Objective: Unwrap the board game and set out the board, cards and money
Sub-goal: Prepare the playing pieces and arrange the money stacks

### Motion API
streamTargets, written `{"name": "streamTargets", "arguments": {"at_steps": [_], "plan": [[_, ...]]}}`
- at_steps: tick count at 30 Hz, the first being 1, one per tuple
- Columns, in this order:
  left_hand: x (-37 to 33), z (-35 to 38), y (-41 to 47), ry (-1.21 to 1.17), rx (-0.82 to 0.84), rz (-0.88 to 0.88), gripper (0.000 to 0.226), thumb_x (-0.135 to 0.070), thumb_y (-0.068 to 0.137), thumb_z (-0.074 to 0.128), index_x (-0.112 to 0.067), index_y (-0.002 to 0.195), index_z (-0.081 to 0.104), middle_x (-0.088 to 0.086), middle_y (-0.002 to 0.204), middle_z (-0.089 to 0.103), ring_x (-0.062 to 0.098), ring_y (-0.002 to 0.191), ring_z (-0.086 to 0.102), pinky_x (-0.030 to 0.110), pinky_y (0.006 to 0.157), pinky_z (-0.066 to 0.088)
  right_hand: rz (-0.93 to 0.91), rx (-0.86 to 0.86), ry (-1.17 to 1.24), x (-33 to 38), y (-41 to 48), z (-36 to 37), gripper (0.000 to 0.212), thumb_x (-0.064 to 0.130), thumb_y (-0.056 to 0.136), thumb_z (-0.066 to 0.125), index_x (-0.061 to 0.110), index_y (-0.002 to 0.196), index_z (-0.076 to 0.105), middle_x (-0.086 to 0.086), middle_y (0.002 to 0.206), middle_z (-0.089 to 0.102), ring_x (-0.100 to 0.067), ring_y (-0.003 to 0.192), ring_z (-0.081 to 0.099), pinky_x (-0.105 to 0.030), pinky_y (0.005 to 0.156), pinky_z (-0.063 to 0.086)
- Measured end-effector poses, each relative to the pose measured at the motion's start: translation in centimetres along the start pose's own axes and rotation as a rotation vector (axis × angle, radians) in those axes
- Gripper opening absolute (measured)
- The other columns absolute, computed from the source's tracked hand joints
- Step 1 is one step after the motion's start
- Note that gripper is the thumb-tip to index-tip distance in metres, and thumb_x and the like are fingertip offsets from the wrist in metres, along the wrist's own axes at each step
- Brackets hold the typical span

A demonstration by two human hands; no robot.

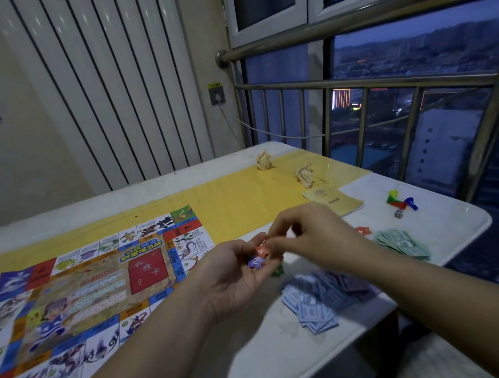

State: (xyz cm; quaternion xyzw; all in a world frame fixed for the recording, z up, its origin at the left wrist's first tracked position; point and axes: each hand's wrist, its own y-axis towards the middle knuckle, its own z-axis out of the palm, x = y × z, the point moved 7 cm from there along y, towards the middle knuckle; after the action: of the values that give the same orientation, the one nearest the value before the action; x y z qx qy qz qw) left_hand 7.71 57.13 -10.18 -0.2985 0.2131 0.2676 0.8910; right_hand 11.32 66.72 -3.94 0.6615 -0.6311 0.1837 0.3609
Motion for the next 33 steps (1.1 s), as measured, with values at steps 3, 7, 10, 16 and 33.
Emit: {"name": "streamTargets", "arguments": {"at_steps": [3,7,10,16,33], "plan": [[-0.3,0.0,-0.4,0.033,-0.068,0.023,0.028,0.011,0.092,0.029,0.011,0.102,0.055,0.033,0.105,0.06,0.041,0.096,0.058,0.054,0.09,0.044,0.013,-0.146,-0.209,-2.5,0.5,-4.1,0.012,0.026,0.081,0.072,0.03,0.074,0.064,0.016,0.07,0.06,0.009,0.064,0.053,-0.009,0.057,0.038],[0.0,-0.1,0.0,0.046,-0.086,0.02,0.028,0.014,0.092,0.029,0.012,0.101,0.055,0.032,0.11,0.059,0.041,0.092,0.059,0.052,0.095,0.039,0.08,-0.044,-0.737,-7.0,1.0,-5.6,0.008,0.031,0.089,0.063,0.028,0.092,0.07,0.008,0.095,0.067,-0.011,0.087,0.057,-0.026,0.07,0.044],[0.3,0.2,0.5,0.047,-0.075,0.016,0.027,0.014,0.093,0.031,0.012,0.102,0.056,0.031,0.107,0.06,0.038,0.09,0.06,0.05,0.095,0.04,0.001,0.049,-0.95,-7.9,0.9,-4.7,0.02,0.026,0.094,0.054,0.028,0.106,0.069,0.008,0.105,0.066,-0.015,0.099,0.055,-0.025,0.072,0.033],[0.8,0.3,1.2,0.132,-0.087,0.029,0.024,0.013,0.093,0.036,0.01,0.098,0.059,0.025,0.099,0.065,0.032,0.085,0.063,0.034,0.07,0.055,0.037,0.157,-1.04,-8.5,1.0,-3.1,0.023,0.022,0.093,0.05,0.029,0.076,0.063,0.006,0.083,0.056,-0.021,0.09,0.05,-0.03,0.069,0.023],[2.3,1.7,1.5,0.299,-0.044,0.012,0.02,0.008,0.092,0.047,0.007,0.104,0.063,0.022,0.089,0.067,0.019,0.069,0.068,0.023,0.058,0.058,0.137,0.236,-0.101,-3.5,-0.1,-2.3,0.01,0.034,0.085,0.067,0.026,0.088,0.073,0.009,0.085,0.072,-0.002,0.075,0.064,-0.023,0.069,0.05]]}}
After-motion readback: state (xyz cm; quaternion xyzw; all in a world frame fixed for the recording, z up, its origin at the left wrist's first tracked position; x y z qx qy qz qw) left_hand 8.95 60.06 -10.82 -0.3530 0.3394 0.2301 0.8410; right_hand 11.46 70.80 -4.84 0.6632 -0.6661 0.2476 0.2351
